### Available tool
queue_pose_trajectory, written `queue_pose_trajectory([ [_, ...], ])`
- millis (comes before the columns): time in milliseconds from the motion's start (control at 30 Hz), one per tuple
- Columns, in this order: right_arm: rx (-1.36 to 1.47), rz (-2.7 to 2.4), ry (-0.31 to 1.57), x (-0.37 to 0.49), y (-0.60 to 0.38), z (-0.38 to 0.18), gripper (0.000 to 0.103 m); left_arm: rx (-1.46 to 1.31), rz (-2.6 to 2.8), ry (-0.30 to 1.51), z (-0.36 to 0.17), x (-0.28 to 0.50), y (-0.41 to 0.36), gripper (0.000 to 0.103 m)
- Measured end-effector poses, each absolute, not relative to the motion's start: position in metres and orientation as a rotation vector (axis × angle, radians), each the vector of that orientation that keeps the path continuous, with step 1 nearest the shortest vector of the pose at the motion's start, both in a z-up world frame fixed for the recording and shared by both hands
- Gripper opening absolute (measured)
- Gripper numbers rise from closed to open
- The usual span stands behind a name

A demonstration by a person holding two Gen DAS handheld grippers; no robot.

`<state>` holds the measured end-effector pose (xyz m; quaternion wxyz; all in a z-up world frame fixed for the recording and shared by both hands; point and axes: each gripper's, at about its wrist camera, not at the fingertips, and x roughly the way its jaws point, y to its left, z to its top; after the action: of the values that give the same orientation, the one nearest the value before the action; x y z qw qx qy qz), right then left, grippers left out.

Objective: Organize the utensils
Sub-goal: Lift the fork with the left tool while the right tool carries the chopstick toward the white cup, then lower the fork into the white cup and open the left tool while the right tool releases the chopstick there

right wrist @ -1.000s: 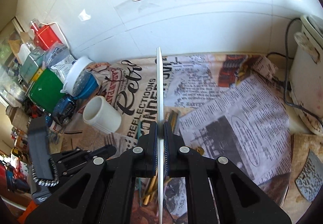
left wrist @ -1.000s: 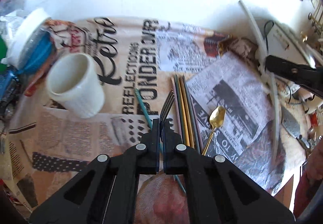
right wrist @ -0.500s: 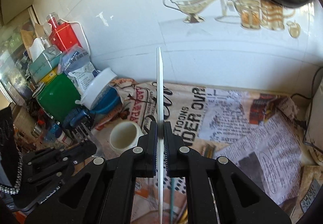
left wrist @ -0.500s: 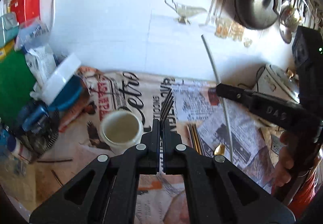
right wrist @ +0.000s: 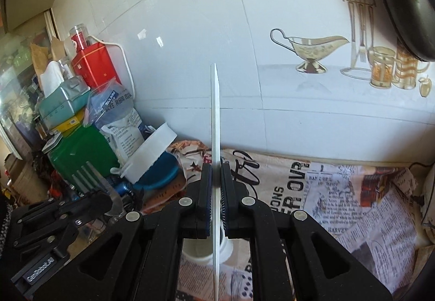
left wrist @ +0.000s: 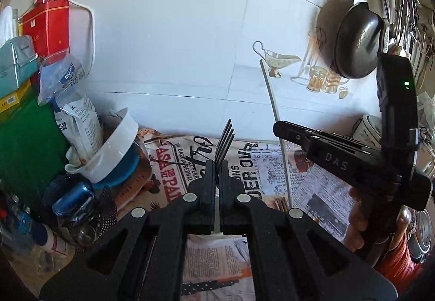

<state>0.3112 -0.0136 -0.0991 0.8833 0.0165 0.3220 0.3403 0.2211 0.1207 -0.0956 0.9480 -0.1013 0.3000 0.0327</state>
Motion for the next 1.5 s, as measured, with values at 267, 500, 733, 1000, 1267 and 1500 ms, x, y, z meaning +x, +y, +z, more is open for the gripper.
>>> queue_pose_trajectory([
  [267,0.032,0.676,0.668,0.334,0.028,-0.12,0.006,-0.237,0.044,0.636,-0.119,0.237,0.154,0.0],
  [500,0.036,0.646,0.624,0.346,0.051,-0.143,0.006,-0.254,0.018,0.66,-0.146,0.261,0.175,0.0],
  [733,0.049,0.625,0.683,0.355,0.058,-0.177,0.006,-0.268,0.0,0.718,-0.179,0.287,0.182,0.0],
  [1000,0.005,0.625,0.766,0.347,0.052,-0.195,0.006,-0.266,-0.009,0.815,-0.213,0.299,0.175,0.0],
  [1267,-0.013,0.649,0.882,0.337,0.043,-0.205,0.006,-0.264,0.012,0.867,-0.228,0.299,0.168,0.0],
  [1500,-0.058,0.676,0.935,0.327,0.037,-0.201,0.007,-0.254,0.051,0.889,-0.227,0.297,0.162,0.001],
])
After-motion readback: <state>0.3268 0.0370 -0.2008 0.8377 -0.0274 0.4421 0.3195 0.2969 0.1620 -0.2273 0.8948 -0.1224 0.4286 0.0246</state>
